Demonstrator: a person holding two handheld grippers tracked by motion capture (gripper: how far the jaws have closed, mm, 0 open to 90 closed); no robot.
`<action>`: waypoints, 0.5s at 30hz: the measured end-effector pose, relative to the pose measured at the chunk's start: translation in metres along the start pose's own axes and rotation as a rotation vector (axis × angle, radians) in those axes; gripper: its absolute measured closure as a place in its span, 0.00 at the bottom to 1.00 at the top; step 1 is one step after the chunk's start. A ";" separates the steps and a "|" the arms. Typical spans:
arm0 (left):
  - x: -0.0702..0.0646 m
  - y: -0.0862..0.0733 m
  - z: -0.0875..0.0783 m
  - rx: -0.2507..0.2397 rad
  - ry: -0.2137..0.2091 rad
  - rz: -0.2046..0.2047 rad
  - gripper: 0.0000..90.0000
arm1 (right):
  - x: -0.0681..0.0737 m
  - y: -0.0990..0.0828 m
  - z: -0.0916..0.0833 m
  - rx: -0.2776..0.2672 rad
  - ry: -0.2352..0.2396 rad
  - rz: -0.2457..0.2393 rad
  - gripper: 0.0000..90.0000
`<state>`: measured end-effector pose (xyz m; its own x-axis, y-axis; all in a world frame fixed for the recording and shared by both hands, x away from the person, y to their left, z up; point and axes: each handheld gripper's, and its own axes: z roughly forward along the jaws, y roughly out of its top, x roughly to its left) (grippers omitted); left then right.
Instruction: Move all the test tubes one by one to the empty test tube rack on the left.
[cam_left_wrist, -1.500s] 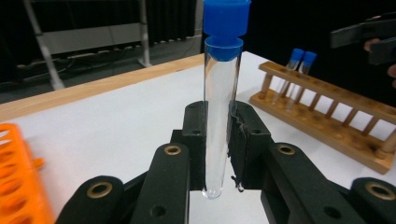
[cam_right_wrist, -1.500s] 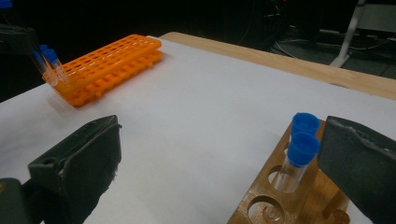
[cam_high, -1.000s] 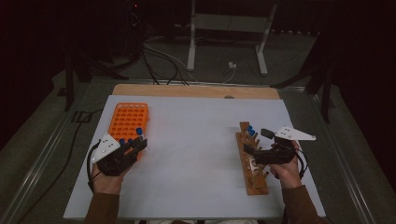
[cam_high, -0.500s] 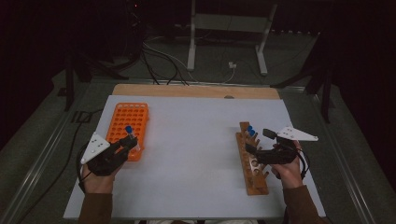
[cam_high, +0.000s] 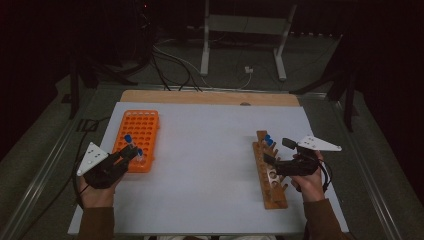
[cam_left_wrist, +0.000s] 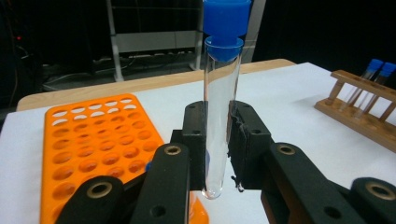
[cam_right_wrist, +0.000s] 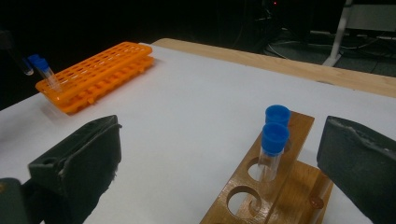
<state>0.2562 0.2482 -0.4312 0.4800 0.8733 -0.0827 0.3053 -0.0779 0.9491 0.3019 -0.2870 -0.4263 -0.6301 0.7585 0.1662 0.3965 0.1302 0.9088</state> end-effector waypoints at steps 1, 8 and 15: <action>0.001 -0.001 0.000 0.000 0.005 -0.001 0.87 | 0.000 0.000 0.000 0.000 0.000 0.000 0.00; 0.010 -0.006 -0.003 0.008 0.038 -0.018 0.87 | -0.001 0.000 -0.001 -0.004 -0.001 0.003 0.00; 0.016 -0.009 -0.005 0.011 0.066 -0.016 0.87 | -0.001 0.000 -0.001 -0.004 0.001 0.003 0.00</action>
<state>0.2570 0.2648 -0.4395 0.4198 0.9043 -0.0774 0.3217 -0.0685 0.9444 0.3014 -0.2886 -0.4259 -0.6292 0.7586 0.1694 0.3956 0.1249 0.9099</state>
